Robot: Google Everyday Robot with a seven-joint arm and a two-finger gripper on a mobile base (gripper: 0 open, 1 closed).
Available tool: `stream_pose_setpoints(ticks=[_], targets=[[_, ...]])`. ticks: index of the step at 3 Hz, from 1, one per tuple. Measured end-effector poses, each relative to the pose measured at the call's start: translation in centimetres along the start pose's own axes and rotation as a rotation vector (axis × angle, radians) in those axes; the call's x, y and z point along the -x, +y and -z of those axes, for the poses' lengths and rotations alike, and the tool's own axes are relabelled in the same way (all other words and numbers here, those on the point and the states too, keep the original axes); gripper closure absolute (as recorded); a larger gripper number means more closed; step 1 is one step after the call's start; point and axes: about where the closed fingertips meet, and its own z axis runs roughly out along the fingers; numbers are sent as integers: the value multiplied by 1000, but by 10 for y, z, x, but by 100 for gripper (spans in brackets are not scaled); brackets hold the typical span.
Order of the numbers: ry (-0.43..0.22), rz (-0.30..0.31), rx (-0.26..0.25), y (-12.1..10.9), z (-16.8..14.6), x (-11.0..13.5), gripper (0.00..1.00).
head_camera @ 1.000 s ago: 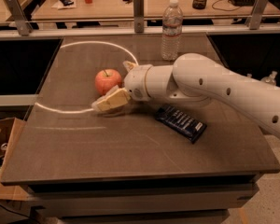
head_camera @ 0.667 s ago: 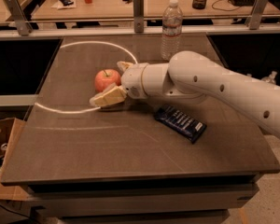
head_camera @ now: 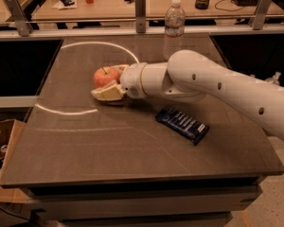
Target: Pick apple
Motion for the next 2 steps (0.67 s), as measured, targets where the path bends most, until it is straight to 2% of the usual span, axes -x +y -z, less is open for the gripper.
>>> stream_pose_setpoints(ticks=[1,2], targets=[[-45,4,-4,-7,4,18,84],[-84,11,-30,-18,14,36,100]])
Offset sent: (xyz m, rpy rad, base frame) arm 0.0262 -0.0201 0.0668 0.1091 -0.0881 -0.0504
